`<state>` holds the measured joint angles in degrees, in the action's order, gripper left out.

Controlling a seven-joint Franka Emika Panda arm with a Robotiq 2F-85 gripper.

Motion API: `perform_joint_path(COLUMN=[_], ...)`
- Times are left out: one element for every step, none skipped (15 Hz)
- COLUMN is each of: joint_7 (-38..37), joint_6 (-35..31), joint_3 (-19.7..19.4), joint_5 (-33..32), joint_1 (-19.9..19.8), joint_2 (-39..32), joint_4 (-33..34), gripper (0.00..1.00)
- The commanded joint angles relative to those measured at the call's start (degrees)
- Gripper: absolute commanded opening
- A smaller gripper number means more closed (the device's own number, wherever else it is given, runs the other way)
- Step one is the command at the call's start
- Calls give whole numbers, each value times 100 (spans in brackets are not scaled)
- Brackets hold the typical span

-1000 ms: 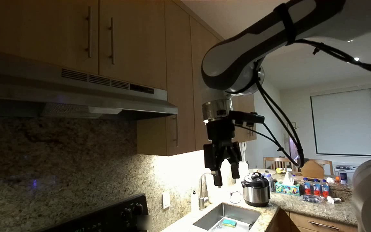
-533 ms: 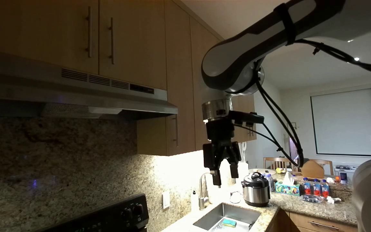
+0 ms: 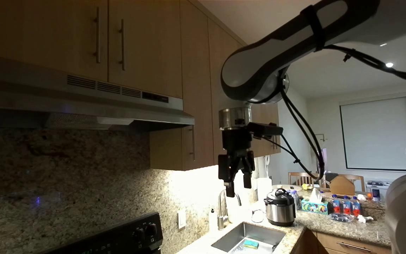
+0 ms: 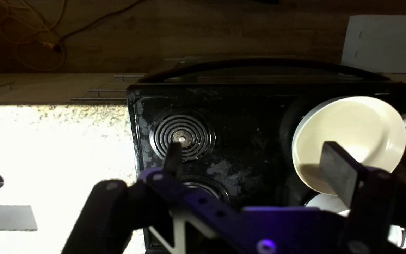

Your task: Switch on the stove light.

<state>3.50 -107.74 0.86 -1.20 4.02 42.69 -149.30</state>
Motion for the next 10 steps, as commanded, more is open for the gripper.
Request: perform_joint_path(joint_7=[389,460,527,560,594,623,642,645,660,689], joint_6=[-551,-707,-868,-1084,-1286,-1507,-1758,-2058,-2364,-2668], joint_3=[31,25,14,22,22,26,13,7,-14,-22], joint_5=[-368,-468,-544,-650,-746,-858,-935,-1009,-1051,-1109], joint_1=[1,3,12,-3,-10,-24,-18,-21,-8,-9], joint_2=[106,111,117,127,131,133,140,146,148,144], joint_4=[-187,-217,-244,-285,-327,-376,-435,-498,-563,-625], gripper=[100,100,100,100,100,100,100,100,100,100])
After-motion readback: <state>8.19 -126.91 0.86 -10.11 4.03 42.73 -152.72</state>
